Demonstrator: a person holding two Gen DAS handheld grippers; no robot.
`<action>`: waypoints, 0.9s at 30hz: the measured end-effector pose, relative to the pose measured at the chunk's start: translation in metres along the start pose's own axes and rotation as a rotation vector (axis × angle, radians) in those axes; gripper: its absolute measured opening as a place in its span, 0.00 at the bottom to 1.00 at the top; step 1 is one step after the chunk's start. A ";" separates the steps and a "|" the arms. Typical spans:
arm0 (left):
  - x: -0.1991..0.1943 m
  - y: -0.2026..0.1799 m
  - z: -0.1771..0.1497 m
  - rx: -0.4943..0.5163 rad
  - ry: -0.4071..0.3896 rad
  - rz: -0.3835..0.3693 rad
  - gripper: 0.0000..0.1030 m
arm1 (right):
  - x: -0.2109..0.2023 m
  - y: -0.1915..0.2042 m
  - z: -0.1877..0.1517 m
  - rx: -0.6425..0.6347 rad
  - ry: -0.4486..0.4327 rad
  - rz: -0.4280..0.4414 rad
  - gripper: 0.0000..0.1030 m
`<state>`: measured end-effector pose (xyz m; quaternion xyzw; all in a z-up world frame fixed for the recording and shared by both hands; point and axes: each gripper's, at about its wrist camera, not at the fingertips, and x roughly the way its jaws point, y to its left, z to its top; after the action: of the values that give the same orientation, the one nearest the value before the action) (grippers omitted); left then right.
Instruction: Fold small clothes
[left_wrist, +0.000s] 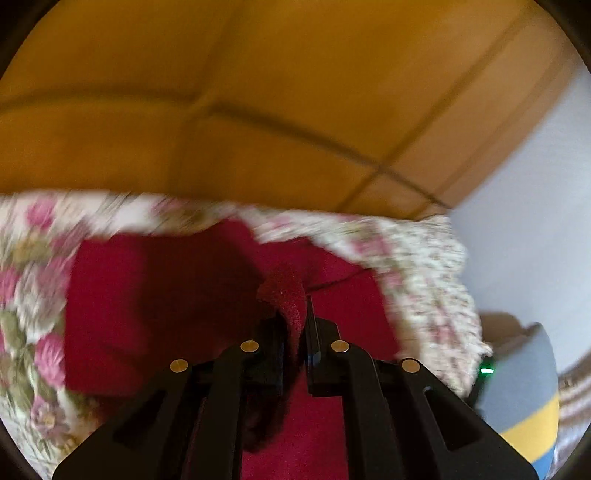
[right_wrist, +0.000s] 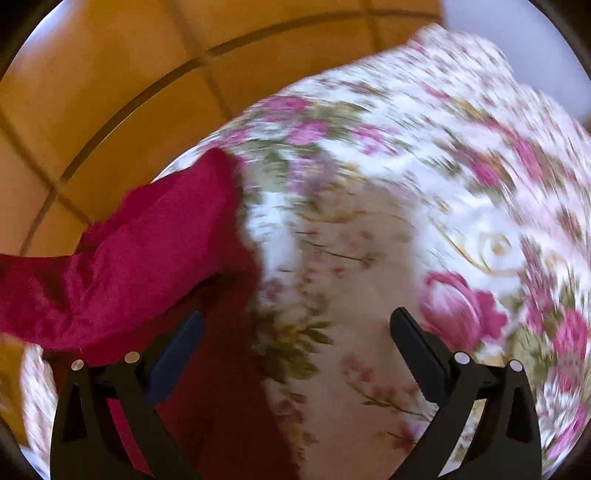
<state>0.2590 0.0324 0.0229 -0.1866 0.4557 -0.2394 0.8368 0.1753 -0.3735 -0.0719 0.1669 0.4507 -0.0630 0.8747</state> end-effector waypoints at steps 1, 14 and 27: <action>0.005 0.012 -0.004 -0.031 0.005 0.007 0.06 | 0.003 0.011 0.000 -0.060 -0.008 -0.016 0.98; 0.033 0.097 -0.054 -0.275 -0.050 -0.014 0.31 | 0.042 0.042 0.023 -0.210 -0.128 -0.329 0.98; 0.055 0.054 -0.081 0.025 -0.200 0.068 0.69 | 0.058 -0.030 0.026 0.160 -0.025 -0.201 0.98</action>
<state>0.2282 0.0375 -0.0852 -0.1833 0.3729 -0.1968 0.8881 0.2216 -0.4088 -0.1120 0.1893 0.4480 -0.1884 0.8532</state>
